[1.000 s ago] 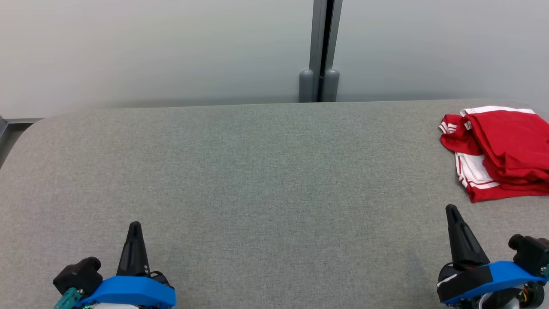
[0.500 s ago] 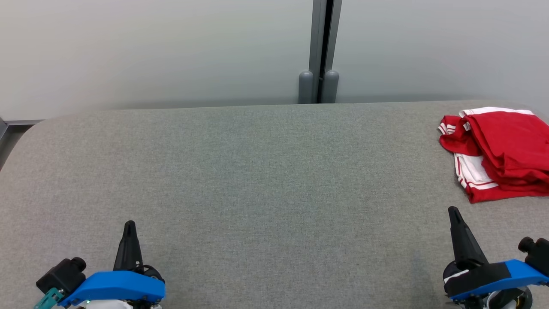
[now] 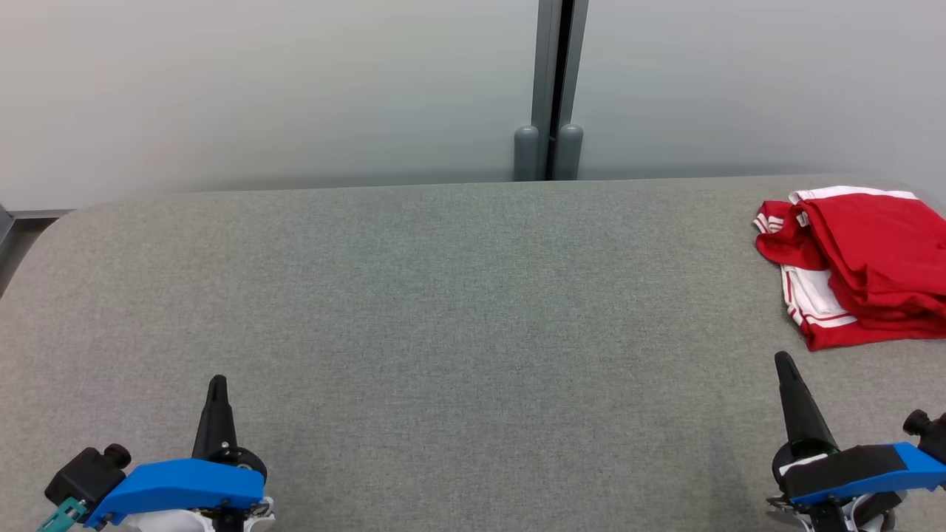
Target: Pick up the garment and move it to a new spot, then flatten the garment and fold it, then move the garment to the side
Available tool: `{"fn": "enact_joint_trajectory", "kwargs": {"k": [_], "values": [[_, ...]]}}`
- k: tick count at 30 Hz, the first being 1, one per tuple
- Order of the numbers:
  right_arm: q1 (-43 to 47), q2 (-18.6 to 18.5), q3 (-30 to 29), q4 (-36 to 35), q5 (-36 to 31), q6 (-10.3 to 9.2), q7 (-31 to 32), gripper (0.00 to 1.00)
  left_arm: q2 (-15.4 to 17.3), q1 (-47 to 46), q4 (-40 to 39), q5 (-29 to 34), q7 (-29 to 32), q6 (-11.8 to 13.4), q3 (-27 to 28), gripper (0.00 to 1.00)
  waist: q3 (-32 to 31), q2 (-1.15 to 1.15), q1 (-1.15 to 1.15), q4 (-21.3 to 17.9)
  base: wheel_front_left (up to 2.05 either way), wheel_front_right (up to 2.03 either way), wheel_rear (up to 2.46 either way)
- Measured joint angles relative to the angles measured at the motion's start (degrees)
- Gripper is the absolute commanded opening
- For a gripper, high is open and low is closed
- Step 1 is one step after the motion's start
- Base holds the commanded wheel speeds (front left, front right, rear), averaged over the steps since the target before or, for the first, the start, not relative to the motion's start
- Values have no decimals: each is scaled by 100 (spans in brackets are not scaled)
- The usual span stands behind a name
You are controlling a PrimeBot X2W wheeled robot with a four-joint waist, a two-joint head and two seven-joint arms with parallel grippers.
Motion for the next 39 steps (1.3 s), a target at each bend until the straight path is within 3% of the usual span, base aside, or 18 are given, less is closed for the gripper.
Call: {"fn": "enact_joint_trajectory", "kwargs": {"k": [39], "values": [[-210,-1,-68,247,2414,-1,350,0,-29,-186,-65,-2241,597,-214,330,0,-80,0,0,-17,0,0,0]]}}
